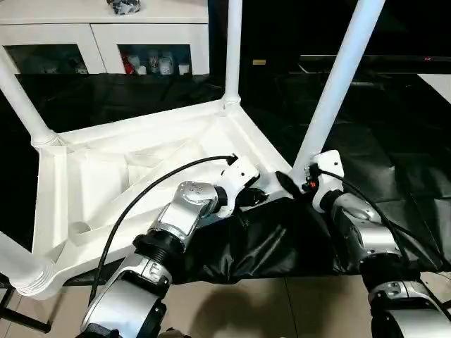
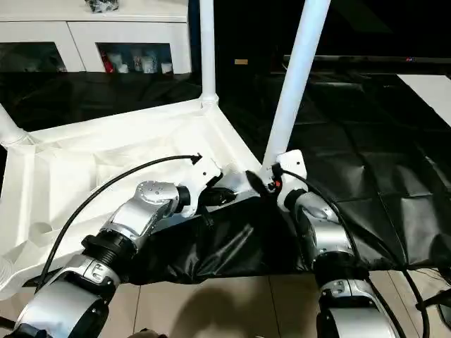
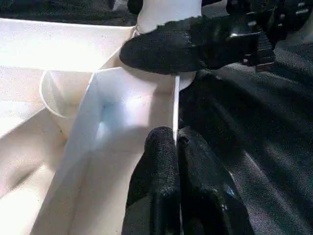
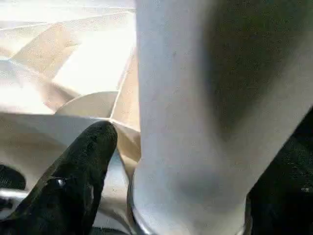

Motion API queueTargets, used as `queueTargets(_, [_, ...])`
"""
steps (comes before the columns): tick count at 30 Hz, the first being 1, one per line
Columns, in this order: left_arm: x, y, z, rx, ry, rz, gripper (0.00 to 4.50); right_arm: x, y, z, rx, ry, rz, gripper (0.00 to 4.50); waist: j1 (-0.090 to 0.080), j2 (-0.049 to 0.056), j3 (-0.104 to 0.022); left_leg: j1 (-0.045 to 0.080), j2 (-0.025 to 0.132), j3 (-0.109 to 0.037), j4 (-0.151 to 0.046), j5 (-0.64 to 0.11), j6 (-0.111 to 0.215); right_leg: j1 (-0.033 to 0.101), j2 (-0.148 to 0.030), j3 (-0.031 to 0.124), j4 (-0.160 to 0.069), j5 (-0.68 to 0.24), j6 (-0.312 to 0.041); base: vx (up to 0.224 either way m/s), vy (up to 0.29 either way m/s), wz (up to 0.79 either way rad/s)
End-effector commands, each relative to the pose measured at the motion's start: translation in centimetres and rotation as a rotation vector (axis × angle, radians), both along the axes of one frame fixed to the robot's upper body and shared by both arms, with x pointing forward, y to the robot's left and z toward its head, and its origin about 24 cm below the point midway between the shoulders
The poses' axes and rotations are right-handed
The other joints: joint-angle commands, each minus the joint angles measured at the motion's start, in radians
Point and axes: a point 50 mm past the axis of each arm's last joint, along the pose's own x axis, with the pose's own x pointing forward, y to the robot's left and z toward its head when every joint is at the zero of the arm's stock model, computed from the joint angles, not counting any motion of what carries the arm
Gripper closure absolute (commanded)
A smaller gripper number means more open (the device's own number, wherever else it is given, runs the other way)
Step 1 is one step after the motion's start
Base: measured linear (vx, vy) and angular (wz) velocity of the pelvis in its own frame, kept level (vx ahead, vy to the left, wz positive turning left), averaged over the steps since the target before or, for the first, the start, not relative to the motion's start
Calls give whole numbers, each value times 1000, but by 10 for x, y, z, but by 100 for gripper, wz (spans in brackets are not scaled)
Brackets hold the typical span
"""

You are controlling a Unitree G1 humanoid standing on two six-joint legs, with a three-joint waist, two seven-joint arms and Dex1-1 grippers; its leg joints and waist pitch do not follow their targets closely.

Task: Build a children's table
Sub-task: Rotate leg to tighten

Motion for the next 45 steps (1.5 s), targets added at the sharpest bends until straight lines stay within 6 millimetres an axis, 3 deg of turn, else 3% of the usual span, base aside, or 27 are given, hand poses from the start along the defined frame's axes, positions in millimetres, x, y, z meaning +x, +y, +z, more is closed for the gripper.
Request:
queueTargets(1, [-6,-19,8,-92,-27,-62,450,-7,31,-3,16,11,202,25,0,-21,-63,8,38,-16,-60,-181,90,49,-58,39,-73,-206,-216,0,0,0])
queueTargets(7, [-15,-2,5,-83,15,-200,450,-22,-2,8,-3,6,351,7,4,-23,-62,4,39,-15,-57,-162,126,52,-57,39,-69,-173,-229,0,0,0])
queueTargets(10, [-18,6,4,-70,26,-250,450,-32,-8,11,-9,32,454,7,7,-21,-58,6,42,-17,-61,-186,113,51,-56,36,-75,-239,-216,0,0,0])
queueTargets(15, [-22,18,5,-50,46,-348,450,-38,-18,15,-50,57,523,7,8,-20,-59,7,45,-17,-62,-201,97,47,-57,36,-74,-255,-215,0,0,0])
queueTargets(22, [-29,30,8,-39,101,-456,450,-41,-21,14,-122,75,579,7,7,-19,-62,7,45,-16,-60,-176,94,46,-56,38,-65,-192,-240,0,0,0])
queueTargets(35, [-31,31,6,-28,113,-463,450,-44,-10,10,-97,96,639,125,5,-23,-62,7,44,-16,-59,-174,93,48,-57,38,-64,-203,-238,0,0,0])
queueTargets(38, [-23,29,5,-16,86,-363,450,-40,-3,2,-82,102,559,153,2,-22,-61,7,43,-16,-59,-174,91,46,-57,38,-64,-204,-241,0,0,0])
queueTargets(40, [-18,27,5,-17,71,-303,450,-35,-2,-3,-103,106,497,168,-3,-24,-58,10,41,-17,-61,-201,72,44,-58,38,-72,-259,-229,0,0,0])
queueTargets(45, [-3,16,8,-31,30,-114,450,-14,5,-12,-53,101,172,182,-9,-18,-56,12,39,-23,-67,-250,30,41,-59,37,-82,-358,-192,0,0,0])
